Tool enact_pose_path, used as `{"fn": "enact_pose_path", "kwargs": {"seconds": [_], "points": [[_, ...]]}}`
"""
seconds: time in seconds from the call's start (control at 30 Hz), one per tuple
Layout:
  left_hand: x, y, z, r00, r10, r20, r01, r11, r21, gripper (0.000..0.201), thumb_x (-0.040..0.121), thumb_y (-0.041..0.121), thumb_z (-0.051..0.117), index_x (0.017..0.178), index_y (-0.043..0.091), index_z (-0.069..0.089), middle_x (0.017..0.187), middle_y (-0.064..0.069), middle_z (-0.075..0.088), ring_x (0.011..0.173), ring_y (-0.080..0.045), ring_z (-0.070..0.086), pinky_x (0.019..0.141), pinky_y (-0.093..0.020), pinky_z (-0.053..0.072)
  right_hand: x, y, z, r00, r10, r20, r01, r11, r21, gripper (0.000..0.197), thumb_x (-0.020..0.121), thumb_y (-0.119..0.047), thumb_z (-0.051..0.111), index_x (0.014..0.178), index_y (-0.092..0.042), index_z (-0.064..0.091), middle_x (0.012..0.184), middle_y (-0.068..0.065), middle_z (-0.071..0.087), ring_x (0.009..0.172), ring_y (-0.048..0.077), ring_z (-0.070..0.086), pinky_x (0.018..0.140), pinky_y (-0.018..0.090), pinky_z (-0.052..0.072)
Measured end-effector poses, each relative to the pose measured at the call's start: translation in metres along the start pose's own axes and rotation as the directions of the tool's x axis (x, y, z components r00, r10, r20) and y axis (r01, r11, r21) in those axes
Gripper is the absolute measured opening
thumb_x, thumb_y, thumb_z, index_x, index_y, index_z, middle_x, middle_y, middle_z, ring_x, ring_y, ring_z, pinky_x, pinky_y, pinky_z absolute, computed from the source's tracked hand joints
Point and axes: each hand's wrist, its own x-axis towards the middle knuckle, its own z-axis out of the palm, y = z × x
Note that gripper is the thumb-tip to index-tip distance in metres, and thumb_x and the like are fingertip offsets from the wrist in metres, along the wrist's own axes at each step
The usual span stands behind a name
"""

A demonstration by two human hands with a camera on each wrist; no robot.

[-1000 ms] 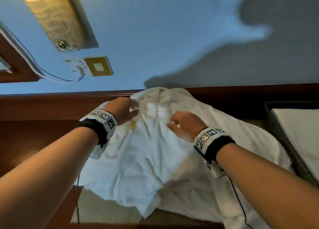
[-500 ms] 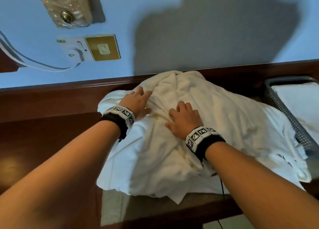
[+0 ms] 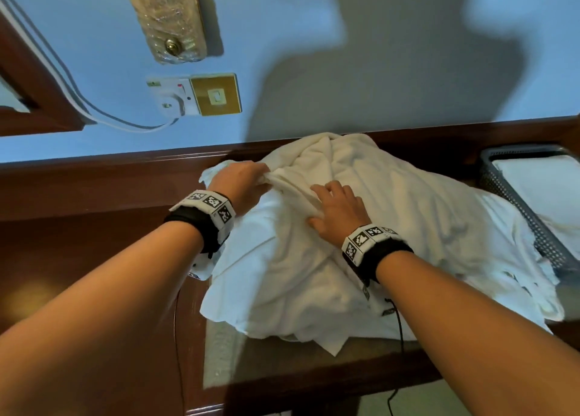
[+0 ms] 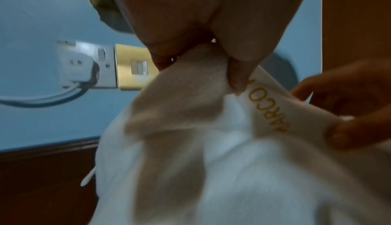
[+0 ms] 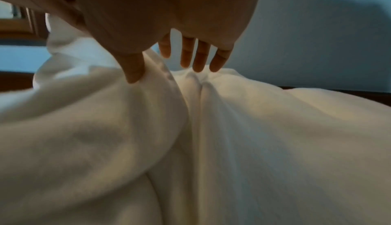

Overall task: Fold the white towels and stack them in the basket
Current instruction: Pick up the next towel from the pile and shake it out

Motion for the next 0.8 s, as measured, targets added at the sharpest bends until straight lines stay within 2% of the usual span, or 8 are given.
{"fn": "enact_pose_path", "kwargs": {"seconds": [0.1, 0.2, 0.27, 0.47, 0.53, 0.6, 0.7, 0.8], "points": [[-0.023, 0.023, -0.044, 0.991, 0.063, -0.119, -0.081, 0.985, -0.155, 0.023, 0.092, 0.024, 0.070, 0.113, 0.016, 0.070, 0.105, -0.010, 0.071, 0.100, -0.034, 0.064, 0.082, -0.036, 0.046, -0.001, -0.012, -0.026, 0.999, -0.035, -0.007, 0.035, 0.994, 0.107, 0.051, 0.089, -0.039, 0.064, 0.135, -0.025, 0.048, 0.135, 0.004, 0.046, 0.121, 0.029, 0.045, 0.098, 0.043, 0.042], [-0.049, 0.037, -0.082, 0.977, 0.030, -0.213, -0.068, 0.982, -0.175, 0.022, 0.090, 0.022, 0.072, 0.108, 0.012, 0.064, 0.092, -0.010, 0.067, 0.086, -0.033, 0.060, 0.071, -0.034, 0.041, -0.009, -0.019, -0.058, 0.989, -0.071, -0.129, 0.102, 0.961, 0.256, 0.009, 0.090, -0.025, 0.062, 0.091, -0.019, 0.055, 0.099, 0.011, 0.062, 0.095, 0.036, 0.058, 0.075, 0.036, 0.045], [-0.067, 0.040, -0.105, 0.980, -0.020, -0.198, -0.012, 0.987, -0.159, 0.019, 0.089, 0.022, 0.071, 0.101, 0.017, 0.058, 0.088, -0.005, 0.060, 0.083, -0.029, 0.055, 0.068, -0.031, 0.035, -0.018, -0.021, -0.087, 0.979, -0.048, -0.198, 0.118, 0.927, 0.357, 0.014, 0.088, -0.021, 0.063, 0.082, -0.022, 0.050, 0.086, 0.014, 0.063, 0.085, 0.038, 0.060, 0.069, 0.037, 0.046], [-0.118, 0.052, -0.153, 0.950, 0.012, -0.313, -0.062, 0.987, -0.150, 0.018, 0.074, 0.021, 0.076, 0.082, 0.007, 0.068, 0.101, 0.003, 0.063, 0.097, -0.019, 0.051, 0.085, -0.024, 0.038, -0.051, -0.051, -0.195, 0.896, -0.149, -0.418, 0.316, 0.875, 0.367, 0.017, 0.083, -0.009, 0.059, 0.089, -0.025, 0.060, 0.086, 0.005, 0.067, 0.085, 0.030, 0.060, 0.066, 0.027, 0.034], [-0.132, 0.066, -0.168, 0.932, 0.010, -0.363, -0.141, 0.931, -0.336, 0.020, 0.075, 0.016, 0.072, 0.076, 0.000, 0.060, 0.077, -0.004, 0.054, 0.074, -0.010, 0.046, 0.064, -0.017, 0.037, -0.059, -0.066, -0.226, 0.856, -0.198, -0.477, 0.373, 0.877, 0.304, 0.017, 0.082, -0.006, 0.059, 0.091, -0.020, 0.063, 0.088, 0.007, 0.068, 0.087, 0.030, 0.062, 0.067, 0.026, 0.034], [-0.144, 0.076, -0.185, 0.904, -0.003, -0.427, -0.200, 0.879, -0.432, 0.030, 0.081, 0.008, 0.075, 0.073, 0.007, 0.046, 0.067, -0.001, 0.039, 0.057, -0.003, 0.035, 0.053, -0.018, 0.031, -0.070, -0.076, -0.249, 0.837, -0.234, -0.494, 0.385, 0.894, 0.230, 0.014, 0.083, -0.007, 0.062, 0.095, -0.015, 0.066, 0.093, 0.011, 0.070, 0.091, 0.033, 0.063, 0.069, 0.029, 0.040], [-0.160, 0.066, -0.213, 0.892, -0.059, -0.449, -0.191, 0.850, -0.490, 0.033, 0.086, 0.012, 0.077, 0.087, 0.014, 0.044, 0.065, 0.000, 0.044, 0.050, -0.007, 0.043, 0.051, -0.020, 0.037, -0.086, -0.076, -0.269, 0.845, -0.251, -0.472, 0.308, 0.950, 0.046, 0.019, 0.084, -0.024, 0.073, 0.100, -0.016, 0.068, 0.103, 0.013, 0.071, 0.098, 0.034, 0.064, 0.079, 0.035, 0.047], [-0.178, 0.039, -0.239, 0.885, -0.008, -0.465, -0.122, 0.961, -0.250, 0.021, 0.087, 0.028, 0.076, 0.087, 0.022, 0.055, 0.066, 0.005, 0.054, 0.058, -0.015, 0.051, 0.055, -0.025, 0.038, -0.098, -0.083, -0.271, 0.912, -0.220, -0.346, 0.180, 0.973, -0.144, 0.044, 0.088, -0.041, 0.069, 0.124, -0.016, 0.064, 0.125, 0.013, 0.065, 0.117, 0.032, 0.059, 0.096, 0.036, 0.045]]}}
